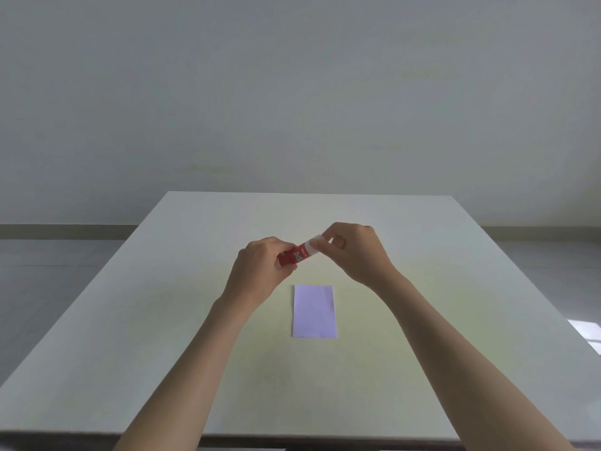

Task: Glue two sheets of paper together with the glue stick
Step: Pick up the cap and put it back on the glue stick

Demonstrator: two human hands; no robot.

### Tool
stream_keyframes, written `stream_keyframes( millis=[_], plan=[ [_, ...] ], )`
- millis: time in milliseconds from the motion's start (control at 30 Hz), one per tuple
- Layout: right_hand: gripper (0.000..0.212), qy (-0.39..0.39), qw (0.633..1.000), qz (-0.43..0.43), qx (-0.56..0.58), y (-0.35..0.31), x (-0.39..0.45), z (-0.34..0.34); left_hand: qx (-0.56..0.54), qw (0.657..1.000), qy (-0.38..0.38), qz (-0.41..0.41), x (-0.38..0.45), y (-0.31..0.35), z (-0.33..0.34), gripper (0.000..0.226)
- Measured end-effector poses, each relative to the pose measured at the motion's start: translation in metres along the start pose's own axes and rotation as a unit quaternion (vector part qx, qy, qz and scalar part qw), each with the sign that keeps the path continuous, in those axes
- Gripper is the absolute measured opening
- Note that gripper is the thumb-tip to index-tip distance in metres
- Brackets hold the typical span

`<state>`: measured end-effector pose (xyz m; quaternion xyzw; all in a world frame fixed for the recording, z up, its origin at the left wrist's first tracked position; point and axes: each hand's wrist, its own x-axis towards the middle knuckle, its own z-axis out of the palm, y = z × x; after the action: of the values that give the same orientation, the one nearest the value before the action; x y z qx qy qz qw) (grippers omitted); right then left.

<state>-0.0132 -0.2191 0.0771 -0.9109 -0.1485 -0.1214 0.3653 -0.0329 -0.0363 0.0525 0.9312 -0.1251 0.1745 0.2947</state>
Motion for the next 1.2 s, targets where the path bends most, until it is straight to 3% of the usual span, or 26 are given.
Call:
stream_keyframes(
  millis=[67,200,267,400,500,700,1200],
  plan=[
    [0.032,0.012,0.999,0.015,-0.030,-0.001,0.002,0.002,-0.005,1.000,-0.001,-0.006,0.000,-0.001,0.001,0.019],
    [0.033,-0.055,0.998,-0.038,0.019,-0.003,0.000,-0.002,-0.014,1.000,0.000,-0.013,0.000,-0.006,0.000,0.020],
    [0.021,-0.036,0.999,-0.021,0.023,-0.003,0.001,0.002,-0.018,1.000,0.002,-0.014,0.000,-0.009,0.001,0.020],
    [0.032,0.021,1.000,0.015,0.008,-0.002,0.004,0.011,-0.051,0.998,0.009,-0.033,-0.001,-0.014,0.007,0.022],
    [0.035,0.038,0.998,0.032,0.027,0.003,0.002,0.009,-0.113,0.989,0.045,-0.080,0.001,-0.026,0.013,0.019],
    [0.018,0.027,0.998,0.053,0.007,0.023,-0.010,0.005,-0.176,0.956,0.116,-0.203,0.005,-0.057,0.023,0.010],
    [0.016,0.005,0.997,0.076,-0.006,0.042,-0.028,0.005,-0.169,0.953,0.073,-0.242,0.005,-0.077,0.053,0.010]
  ],
)
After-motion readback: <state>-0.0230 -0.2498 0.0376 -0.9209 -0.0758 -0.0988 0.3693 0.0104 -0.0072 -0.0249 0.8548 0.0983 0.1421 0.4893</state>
